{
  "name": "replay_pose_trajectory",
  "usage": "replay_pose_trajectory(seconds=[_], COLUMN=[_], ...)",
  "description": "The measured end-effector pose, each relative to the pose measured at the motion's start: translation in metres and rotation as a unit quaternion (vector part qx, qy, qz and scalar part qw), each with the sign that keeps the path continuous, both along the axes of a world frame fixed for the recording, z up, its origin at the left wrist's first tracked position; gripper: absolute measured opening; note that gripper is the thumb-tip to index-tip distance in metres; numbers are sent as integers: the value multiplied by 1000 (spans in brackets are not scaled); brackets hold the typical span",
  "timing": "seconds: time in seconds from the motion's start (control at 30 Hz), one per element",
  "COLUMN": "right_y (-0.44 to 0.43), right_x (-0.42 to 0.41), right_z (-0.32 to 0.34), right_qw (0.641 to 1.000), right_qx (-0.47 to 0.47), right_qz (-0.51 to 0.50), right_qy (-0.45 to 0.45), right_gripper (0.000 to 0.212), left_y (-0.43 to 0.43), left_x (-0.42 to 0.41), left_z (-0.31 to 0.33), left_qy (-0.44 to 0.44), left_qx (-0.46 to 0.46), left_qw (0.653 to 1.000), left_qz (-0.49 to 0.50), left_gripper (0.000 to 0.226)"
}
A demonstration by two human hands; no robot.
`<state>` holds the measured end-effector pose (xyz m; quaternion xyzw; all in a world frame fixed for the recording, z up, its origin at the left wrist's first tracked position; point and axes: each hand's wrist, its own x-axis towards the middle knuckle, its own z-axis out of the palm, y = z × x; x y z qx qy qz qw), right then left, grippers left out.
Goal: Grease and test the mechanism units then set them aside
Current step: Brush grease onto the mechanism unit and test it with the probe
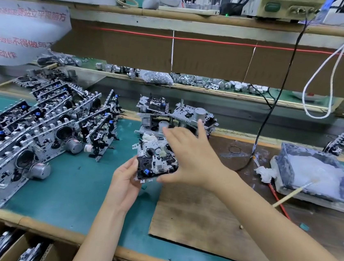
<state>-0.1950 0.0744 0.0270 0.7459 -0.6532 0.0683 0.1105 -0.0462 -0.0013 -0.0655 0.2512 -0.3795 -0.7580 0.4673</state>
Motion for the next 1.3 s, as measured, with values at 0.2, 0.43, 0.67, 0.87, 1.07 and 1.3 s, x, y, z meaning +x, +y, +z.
replay_pose_trajectory(seconds=[0.2,0.43,0.67,0.87,1.07,1.3], right_y=[-14,-5,33,83,116,134], right_x=[9,4,-37,-76,-97,-114], right_z=[-6,-8,21,-3,-18,-10], right_qw=[992,996,965,894,858,879], right_qx=[73,79,-46,228,281,98], right_qz=[-27,-29,-192,-380,-412,-447], right_qy=[96,-5,-175,-65,-120,-136], right_gripper=[109,112,35,37,16,25], left_y=[7,9,5,4,2,0], left_x=[-9,-10,-9,-8,-8,-9], left_z=[3,2,-1,-4,-8,-11], left_qy=[0,4,10,6,-2,-10], left_qx=[7,22,33,22,-1,-7], left_qw=[1000,1000,999,1000,1000,1000], left_qz=[5,8,21,4,-18,-29], left_gripper=[25,23,25,27,29,28])
